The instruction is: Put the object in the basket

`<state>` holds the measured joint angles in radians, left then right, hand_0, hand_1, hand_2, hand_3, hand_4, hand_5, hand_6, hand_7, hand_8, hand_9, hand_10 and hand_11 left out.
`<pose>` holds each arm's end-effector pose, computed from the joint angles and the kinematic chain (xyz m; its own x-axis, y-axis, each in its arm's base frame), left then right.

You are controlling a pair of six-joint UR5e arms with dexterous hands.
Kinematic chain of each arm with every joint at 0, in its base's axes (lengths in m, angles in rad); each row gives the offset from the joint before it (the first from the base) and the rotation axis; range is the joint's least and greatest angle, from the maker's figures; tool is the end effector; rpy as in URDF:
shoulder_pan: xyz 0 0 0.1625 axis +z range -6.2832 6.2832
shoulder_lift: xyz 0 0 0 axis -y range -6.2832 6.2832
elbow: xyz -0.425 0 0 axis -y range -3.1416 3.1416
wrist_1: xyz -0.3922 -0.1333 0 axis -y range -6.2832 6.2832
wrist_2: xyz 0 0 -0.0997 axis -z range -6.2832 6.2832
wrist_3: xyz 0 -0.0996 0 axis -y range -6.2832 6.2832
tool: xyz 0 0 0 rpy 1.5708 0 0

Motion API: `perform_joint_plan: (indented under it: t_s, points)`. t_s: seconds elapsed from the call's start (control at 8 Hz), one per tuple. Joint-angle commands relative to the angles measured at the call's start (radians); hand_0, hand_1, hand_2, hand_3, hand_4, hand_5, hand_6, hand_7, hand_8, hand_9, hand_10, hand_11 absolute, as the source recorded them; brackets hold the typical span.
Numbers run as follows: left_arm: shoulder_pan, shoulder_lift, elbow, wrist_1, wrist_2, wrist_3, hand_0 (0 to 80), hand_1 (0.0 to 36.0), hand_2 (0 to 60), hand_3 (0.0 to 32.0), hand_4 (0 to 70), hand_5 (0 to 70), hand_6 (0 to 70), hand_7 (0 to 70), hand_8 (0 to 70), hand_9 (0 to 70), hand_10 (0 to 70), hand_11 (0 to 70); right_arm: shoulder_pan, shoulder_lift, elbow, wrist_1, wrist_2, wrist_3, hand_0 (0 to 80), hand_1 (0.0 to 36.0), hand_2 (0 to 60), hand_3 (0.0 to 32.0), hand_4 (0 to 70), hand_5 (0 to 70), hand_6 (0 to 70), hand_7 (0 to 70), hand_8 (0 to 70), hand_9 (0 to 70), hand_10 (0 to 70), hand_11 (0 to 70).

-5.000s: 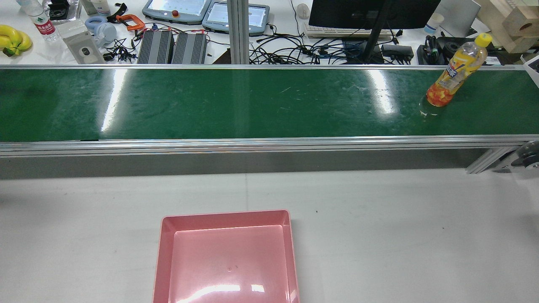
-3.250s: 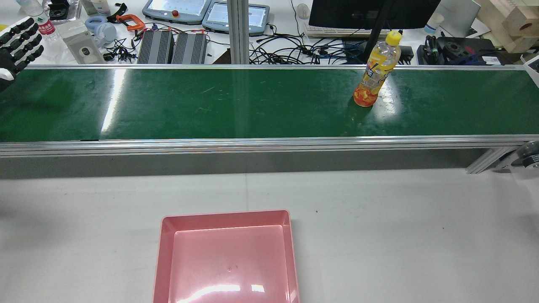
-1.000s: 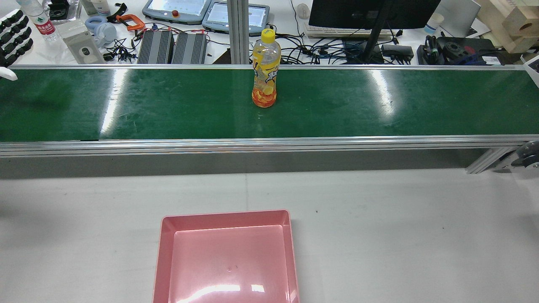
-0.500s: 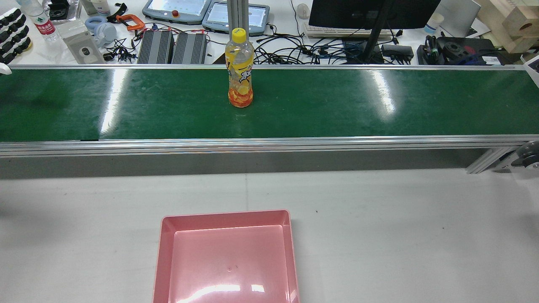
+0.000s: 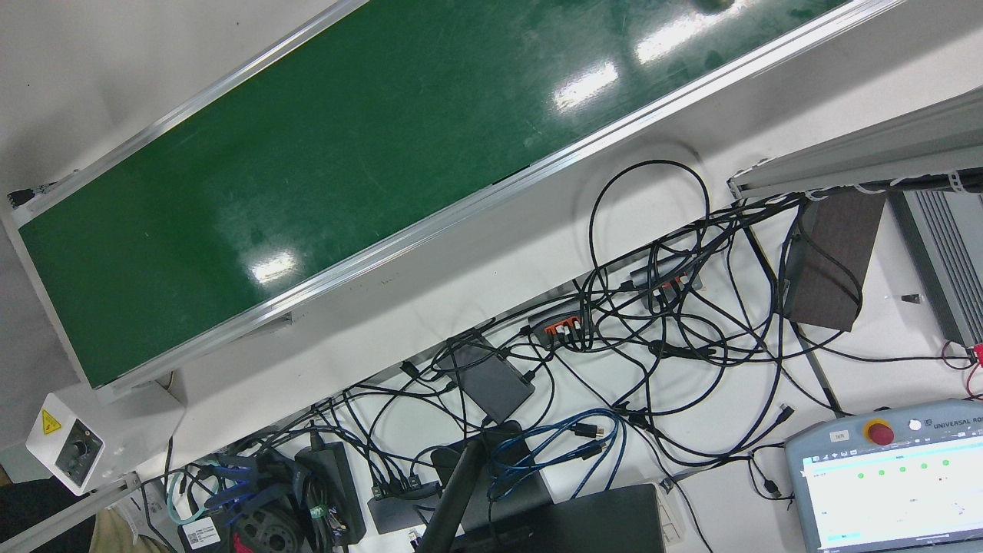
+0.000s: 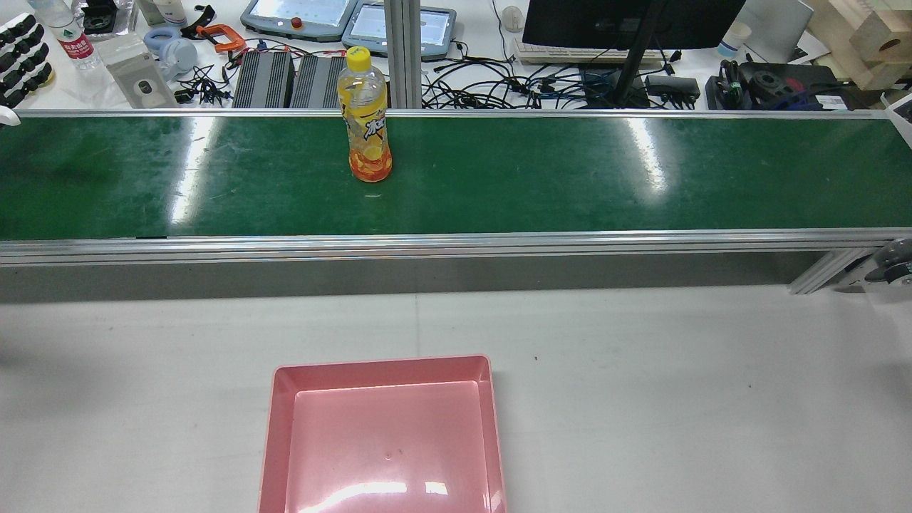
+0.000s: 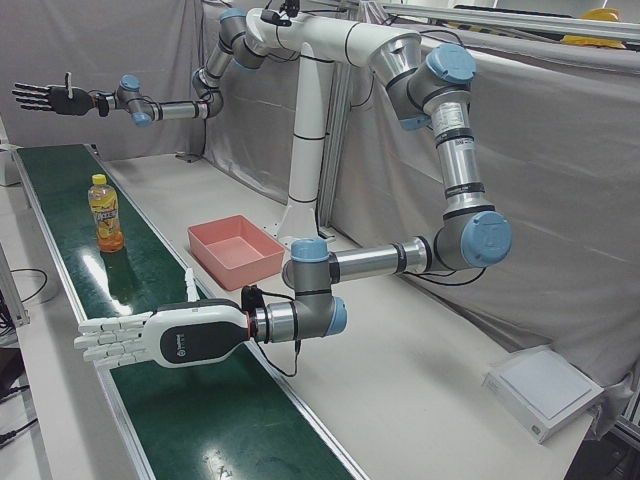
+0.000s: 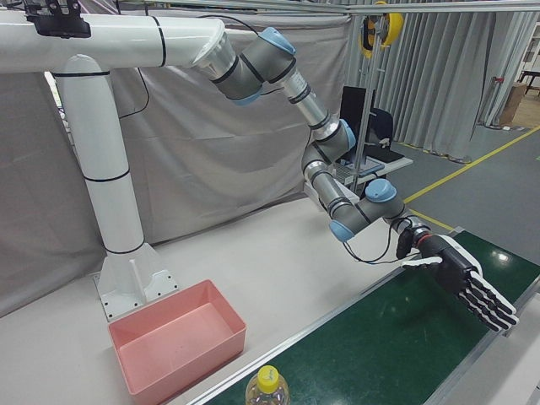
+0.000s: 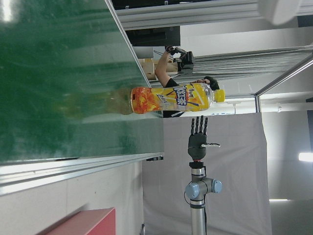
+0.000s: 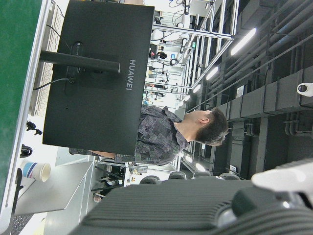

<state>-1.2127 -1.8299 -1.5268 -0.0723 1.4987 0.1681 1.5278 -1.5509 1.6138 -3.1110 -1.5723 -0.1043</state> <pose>0.0842 -0.6258 0.5570 -0.9615 -0.2365 -0.1403 0.0624 0.3094 -0.9489 0.1112 -0.5136 0.6527 -0.9940 0.0345 0.1038 -0.1000 0.0974 -0.9902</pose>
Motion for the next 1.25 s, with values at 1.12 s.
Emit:
perform_joint_plan:
  t_s: [1.12]
  points:
    - [0.127, -0.012, -0.096, 0.04, -0.04, 0.065, 62.6, 12.2, 0.0, 0.0, 0.0, 2.2, 0.0, 0.0, 0.0, 0.0, 0.0, 0.0, 0.0, 0.0, 0.0, -0.001, 0.0, 0.0, 0.0, 0.0, 0.0, 0.0, 0.0, 0.0, 0.0, 0.0, 0.0, 0.0, 0.0, 0.0]
